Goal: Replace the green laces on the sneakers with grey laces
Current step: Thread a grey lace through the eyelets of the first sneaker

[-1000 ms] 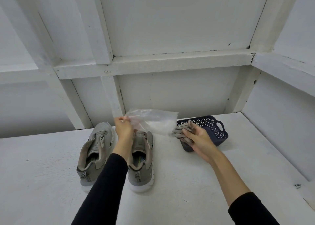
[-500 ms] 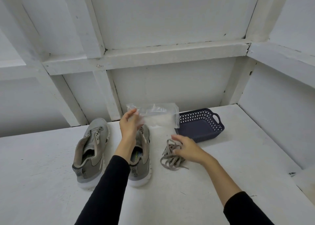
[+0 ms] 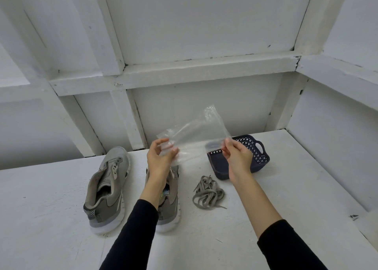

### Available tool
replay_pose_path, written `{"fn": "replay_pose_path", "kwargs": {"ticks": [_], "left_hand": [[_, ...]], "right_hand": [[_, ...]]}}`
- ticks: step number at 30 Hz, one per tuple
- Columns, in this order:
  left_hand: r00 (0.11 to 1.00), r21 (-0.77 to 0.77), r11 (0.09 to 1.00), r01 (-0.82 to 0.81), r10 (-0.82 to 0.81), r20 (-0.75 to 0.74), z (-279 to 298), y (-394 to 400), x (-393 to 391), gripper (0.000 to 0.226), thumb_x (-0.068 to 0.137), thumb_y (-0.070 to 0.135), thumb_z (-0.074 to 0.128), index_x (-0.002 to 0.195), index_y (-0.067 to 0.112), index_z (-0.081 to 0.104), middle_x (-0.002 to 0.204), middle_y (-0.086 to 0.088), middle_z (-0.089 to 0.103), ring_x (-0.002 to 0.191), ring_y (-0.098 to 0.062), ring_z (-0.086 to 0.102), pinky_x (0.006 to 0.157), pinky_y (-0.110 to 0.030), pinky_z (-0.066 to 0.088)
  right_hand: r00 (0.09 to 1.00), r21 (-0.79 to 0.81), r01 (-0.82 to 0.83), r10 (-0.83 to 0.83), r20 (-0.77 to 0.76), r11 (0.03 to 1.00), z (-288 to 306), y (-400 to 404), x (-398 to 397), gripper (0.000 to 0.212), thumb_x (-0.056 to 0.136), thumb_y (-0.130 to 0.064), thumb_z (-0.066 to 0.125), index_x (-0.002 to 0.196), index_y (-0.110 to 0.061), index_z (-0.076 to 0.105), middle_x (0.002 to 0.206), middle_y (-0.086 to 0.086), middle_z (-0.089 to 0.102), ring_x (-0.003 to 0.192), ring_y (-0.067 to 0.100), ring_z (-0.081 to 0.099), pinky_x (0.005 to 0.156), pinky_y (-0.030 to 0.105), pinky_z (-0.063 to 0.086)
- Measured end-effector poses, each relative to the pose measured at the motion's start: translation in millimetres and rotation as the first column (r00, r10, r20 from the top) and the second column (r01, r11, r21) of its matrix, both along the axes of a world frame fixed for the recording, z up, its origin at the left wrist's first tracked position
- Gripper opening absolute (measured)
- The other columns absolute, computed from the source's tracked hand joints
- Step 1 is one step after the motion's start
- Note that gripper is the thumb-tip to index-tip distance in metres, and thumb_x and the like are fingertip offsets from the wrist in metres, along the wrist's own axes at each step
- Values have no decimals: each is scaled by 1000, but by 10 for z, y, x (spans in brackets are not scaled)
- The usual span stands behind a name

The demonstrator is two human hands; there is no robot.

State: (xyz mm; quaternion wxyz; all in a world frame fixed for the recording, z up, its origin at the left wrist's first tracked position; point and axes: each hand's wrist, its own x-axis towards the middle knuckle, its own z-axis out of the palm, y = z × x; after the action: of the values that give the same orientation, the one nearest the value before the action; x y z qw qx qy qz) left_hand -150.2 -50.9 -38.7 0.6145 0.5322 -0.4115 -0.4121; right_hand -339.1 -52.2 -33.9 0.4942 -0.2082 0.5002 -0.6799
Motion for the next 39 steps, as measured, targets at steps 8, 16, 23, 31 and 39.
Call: {"fn": "replay_pose_path", "kwargs": {"ticks": [8,16,23,31,39], "left_hand": [[891,-59,998,-16,41,452,73,-54,-26,46,95,15,58,137,26,42,147,-2,28,137,-17,29,116,-45,29],[897,-233,954,190,-72,437,669,-144,-122,39,99,28,55,137,22,51,140,14,49,129,5,42,104,-5,31],[973,-200,961,190,-157,170,724,-183,-214,14,92,9,65,105,11,67,92,6,68,82,9,63,76,-9,46],[970,-179,962,205,-175,169,663,-169,-246,2,92,14,65,91,15,67,90,5,69,84,0,64,77,-9,45],[951,-221,953,206,-142,275,713,-162,-260,5,92,13,65,88,10,64,84,0,68,80,-11,69,73,-15,48]], "right_hand": [[964,-178,-62,13,-264,982,157,-44,-7,4,92,-18,64,91,-18,68,73,-3,64,65,4,56,66,18,50],[888,-333,-234,62,-456,914,528,-63,-96,8,88,-19,68,90,-26,72,86,-11,72,83,6,63,78,19,53],[936,-321,-158,38,-350,934,568,-87,-145,10,91,-12,64,87,-20,66,82,-4,64,72,1,55,71,17,49],[932,-312,-136,15,-363,940,558,-56,-188,13,92,-8,63,86,-20,65,81,-4,63,75,3,55,70,14,49],[497,-145,-149,-53,-866,978,515,-50,-182,31,88,-7,62,118,-13,60,120,2,57,113,16,49,102,31,39]]}}
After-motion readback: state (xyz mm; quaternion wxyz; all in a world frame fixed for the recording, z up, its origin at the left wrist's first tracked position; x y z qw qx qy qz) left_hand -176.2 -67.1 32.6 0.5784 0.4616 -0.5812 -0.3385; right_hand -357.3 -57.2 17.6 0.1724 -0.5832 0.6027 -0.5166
